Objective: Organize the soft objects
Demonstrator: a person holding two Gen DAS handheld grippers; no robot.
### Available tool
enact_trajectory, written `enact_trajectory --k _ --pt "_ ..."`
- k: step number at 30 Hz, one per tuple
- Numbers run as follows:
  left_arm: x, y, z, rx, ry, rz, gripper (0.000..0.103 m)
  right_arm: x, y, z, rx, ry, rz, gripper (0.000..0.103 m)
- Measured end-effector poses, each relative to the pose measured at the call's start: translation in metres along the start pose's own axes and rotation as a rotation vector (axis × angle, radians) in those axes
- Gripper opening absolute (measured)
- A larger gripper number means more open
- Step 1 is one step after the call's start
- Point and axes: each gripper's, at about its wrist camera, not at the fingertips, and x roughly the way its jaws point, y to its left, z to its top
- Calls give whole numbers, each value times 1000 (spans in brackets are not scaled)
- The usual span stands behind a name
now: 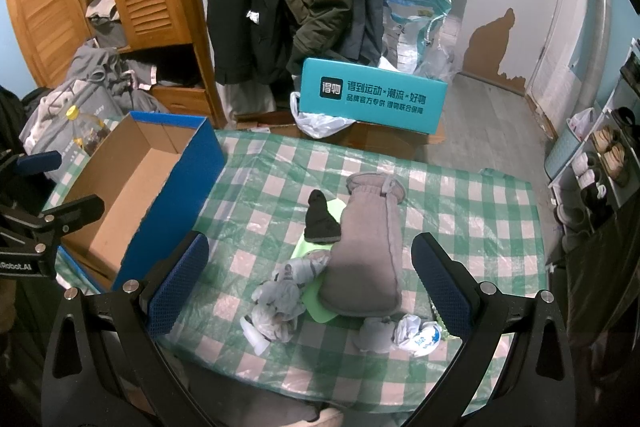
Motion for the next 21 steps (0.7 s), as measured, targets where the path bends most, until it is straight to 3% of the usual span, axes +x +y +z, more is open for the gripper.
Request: enact_trajectory --k 21 --pt "-1 -2 -2 7 1 -1 102 1 -2 -4 1 4 -1 101"
